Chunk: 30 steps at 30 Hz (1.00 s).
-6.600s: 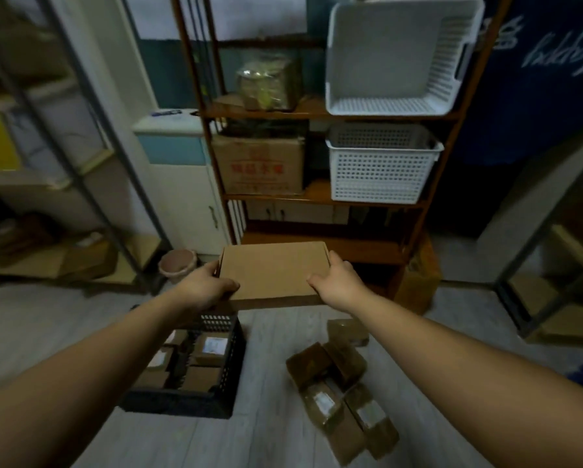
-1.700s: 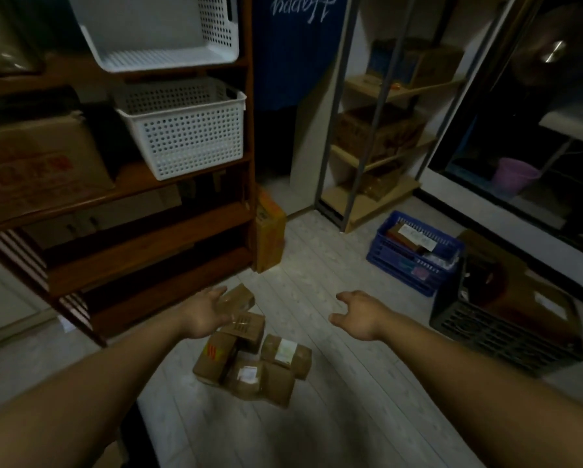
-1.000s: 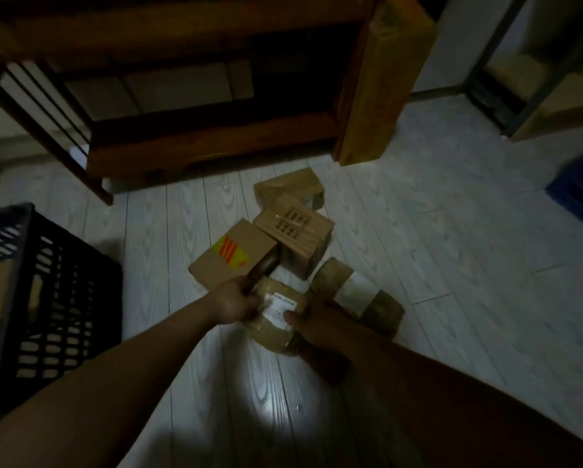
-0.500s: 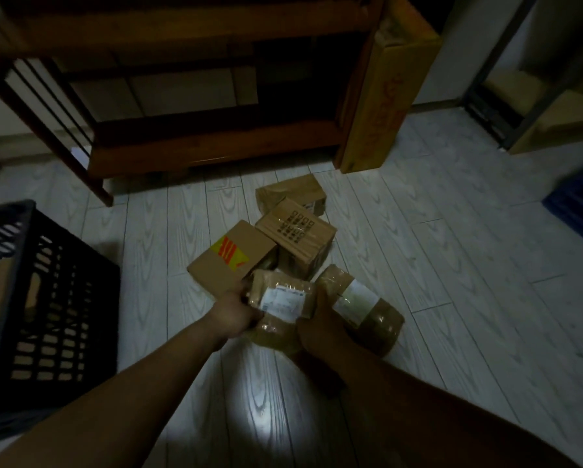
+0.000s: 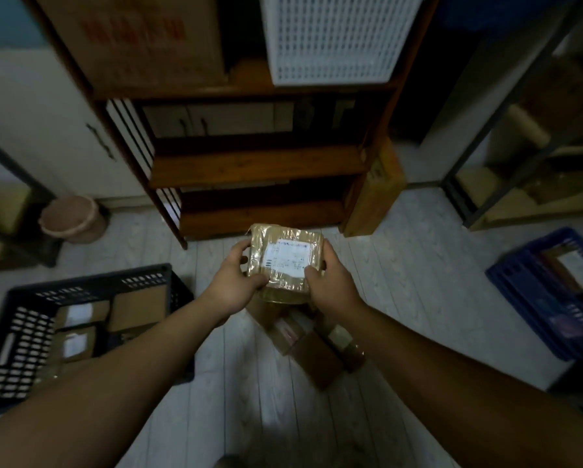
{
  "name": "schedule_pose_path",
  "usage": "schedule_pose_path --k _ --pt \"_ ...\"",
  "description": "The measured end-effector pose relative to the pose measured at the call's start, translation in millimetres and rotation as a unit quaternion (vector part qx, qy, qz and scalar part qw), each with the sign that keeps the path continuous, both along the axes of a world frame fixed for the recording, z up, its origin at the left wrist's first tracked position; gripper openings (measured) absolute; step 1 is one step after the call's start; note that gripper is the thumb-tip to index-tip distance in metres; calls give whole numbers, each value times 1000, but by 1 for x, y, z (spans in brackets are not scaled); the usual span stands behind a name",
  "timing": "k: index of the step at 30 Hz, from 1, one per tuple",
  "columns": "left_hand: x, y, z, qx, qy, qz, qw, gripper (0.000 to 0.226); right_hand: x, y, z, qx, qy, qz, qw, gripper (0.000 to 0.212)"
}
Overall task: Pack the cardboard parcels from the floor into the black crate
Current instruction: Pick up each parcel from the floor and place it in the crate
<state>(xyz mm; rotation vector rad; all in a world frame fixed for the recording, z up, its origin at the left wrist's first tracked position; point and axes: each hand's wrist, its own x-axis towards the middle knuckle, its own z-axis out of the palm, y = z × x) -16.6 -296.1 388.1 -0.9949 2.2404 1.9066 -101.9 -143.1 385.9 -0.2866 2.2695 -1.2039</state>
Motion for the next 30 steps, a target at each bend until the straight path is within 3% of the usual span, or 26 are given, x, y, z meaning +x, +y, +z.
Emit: schedule_pose_path --k 4,12,21,30 --pt "18 -15 102 -18 28 11 999 71 13 -15 108 -20 16 14 1000 38" --pt "82 -32 231 -54 91 112 988 70 49 -49 240 -75 98 125 985 55" --pt "187 -61 300 -121 102 206 966 68 125 -111 301 -90 172 271 943 52" --pt "313 -167 296 -152 100 246 952 68 241 -232 296 -107 181 326 922 57"
